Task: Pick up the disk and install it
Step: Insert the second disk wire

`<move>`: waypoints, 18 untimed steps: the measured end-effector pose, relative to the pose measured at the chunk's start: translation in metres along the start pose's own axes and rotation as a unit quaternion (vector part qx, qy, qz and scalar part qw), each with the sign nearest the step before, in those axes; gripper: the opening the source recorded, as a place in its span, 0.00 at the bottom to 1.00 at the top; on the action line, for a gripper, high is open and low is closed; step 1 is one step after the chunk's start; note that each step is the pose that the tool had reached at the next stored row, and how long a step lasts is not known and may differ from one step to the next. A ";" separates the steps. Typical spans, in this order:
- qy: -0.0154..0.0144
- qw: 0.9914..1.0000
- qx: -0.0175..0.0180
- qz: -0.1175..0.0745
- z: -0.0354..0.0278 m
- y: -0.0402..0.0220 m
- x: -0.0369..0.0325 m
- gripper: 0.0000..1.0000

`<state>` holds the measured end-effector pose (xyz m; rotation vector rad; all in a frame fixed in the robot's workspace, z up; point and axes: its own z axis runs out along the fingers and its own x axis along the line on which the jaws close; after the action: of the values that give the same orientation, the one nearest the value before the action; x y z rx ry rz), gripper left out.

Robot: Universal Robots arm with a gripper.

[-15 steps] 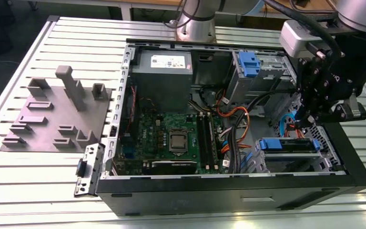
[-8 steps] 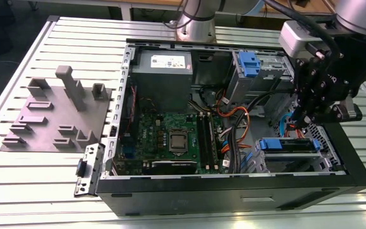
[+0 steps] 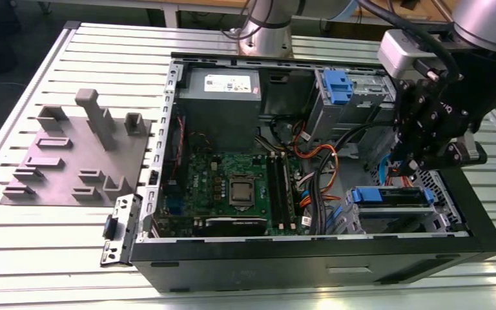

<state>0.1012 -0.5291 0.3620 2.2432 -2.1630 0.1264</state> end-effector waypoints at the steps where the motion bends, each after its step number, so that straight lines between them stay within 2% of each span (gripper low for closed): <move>1: 0.000 1.000 -0.001 0.000 0.0007 -0.0005 -0.0002 0.31; 3: 0.000 1.000 -0.003 0.000 0.0014 -0.0016 -0.0004 0.31; 7: 0.000 1.000 -0.005 0.000 0.0016 -0.0029 -0.0004 0.31; 15: 0.000 1.000 -0.005 0.000 0.0031 -0.0031 0.0031 0.30; 17: 0.000 1.000 -0.005 0.000 0.0032 -0.0031 0.0040 0.17; 18: 0.000 1.000 -0.005 0.000 0.0033 -0.0031 0.0043 0.17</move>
<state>0.1045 -0.5336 0.3592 2.2392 -2.1586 0.1151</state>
